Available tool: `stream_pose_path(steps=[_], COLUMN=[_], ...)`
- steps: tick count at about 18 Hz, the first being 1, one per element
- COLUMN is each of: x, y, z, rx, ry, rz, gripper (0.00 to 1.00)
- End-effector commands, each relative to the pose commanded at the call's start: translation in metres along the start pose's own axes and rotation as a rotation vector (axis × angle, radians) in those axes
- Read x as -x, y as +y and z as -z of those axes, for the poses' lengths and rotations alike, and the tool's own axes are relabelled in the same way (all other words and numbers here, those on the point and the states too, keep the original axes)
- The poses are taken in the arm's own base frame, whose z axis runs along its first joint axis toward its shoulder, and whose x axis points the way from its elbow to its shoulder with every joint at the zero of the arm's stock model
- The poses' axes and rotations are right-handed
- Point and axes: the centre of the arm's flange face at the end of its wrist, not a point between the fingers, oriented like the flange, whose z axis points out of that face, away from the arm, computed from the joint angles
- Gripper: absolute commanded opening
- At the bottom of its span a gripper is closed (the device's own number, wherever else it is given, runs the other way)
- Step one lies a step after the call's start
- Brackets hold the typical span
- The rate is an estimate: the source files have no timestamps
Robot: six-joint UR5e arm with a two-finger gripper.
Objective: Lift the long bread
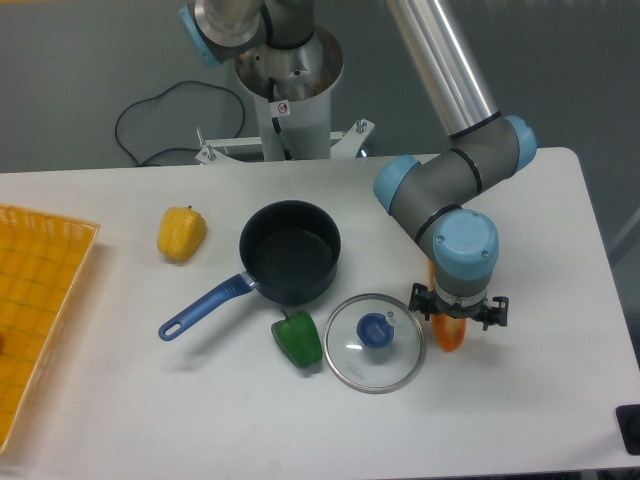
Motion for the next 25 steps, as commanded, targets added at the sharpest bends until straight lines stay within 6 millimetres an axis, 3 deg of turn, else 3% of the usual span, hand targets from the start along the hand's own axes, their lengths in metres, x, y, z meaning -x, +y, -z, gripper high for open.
stream_pose_path(steps=[25], x=[-0.003], y=[-0.003], z=[-0.015], rx=[0.001], ry=[0.026], rz=[0.006], gripper=[0.97])
